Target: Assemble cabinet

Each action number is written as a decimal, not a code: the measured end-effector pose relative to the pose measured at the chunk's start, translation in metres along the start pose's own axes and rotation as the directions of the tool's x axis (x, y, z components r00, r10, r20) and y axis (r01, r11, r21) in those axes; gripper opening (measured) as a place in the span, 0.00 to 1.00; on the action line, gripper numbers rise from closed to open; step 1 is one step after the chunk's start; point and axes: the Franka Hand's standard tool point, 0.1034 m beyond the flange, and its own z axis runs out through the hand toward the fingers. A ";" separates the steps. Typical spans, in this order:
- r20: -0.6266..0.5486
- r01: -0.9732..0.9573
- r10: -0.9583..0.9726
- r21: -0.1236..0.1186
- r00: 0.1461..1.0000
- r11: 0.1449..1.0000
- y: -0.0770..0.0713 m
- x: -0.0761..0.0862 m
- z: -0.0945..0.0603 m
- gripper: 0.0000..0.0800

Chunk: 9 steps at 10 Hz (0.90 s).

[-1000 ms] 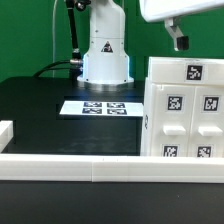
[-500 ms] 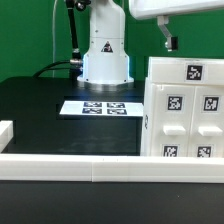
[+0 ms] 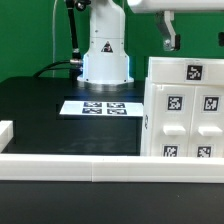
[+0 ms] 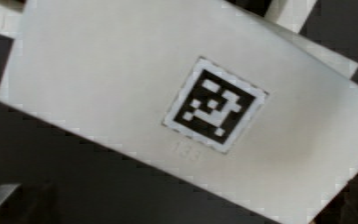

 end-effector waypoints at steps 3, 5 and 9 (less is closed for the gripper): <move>0.033 0.363 -0.362 -0.018 0.932 0.932 0.002 -0.004 0.003 1.00; 0.060 0.577 -0.575 -0.018 0.816 0.817 0.000 -0.005 0.004 1.00; 0.103 0.798 -0.795 0.011 0.598 0.602 -0.005 -0.013 0.011 1.00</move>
Offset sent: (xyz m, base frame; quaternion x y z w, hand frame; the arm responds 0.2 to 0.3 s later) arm -0.0078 0.0123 -0.0036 0.0245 -0.0227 -0.3248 0.9452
